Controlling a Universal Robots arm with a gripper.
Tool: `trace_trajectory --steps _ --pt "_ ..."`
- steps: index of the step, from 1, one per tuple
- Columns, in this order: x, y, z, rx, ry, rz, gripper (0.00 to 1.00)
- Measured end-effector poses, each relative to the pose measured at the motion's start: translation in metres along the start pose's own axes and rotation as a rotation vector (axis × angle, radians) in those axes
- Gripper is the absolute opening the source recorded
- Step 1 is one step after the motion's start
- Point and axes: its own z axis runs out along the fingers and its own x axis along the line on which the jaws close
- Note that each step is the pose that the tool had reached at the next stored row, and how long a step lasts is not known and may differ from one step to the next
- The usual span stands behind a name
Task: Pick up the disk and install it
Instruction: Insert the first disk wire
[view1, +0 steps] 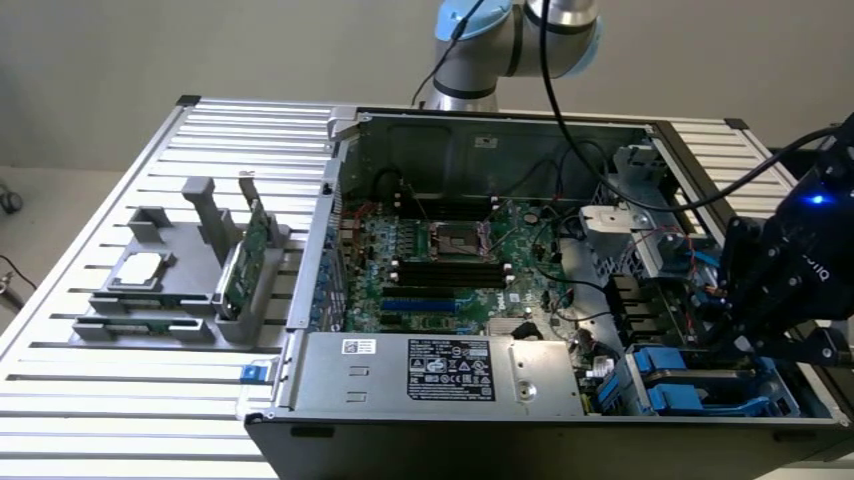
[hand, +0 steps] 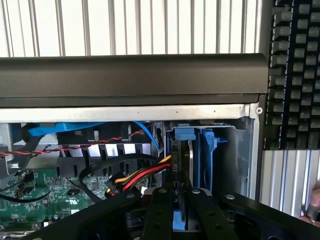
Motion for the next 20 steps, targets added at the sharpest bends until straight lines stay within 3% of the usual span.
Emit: trace_trajectory --steps 3,10,16,20 --pt "-0.0007 0.0006 0.0001 0.0028 0.0032 0.0 0.16" --pt "-0.0024 0.0008 0.0001 0.007 0.0046 -0.001 0.16" --pt "-0.0027 0.0009 0.0001 0.0102 0.0104 -0.001 0.16" --pt "-0.003 0.001 -0.0007 0.0153 0.0124 -0.001 0.16"
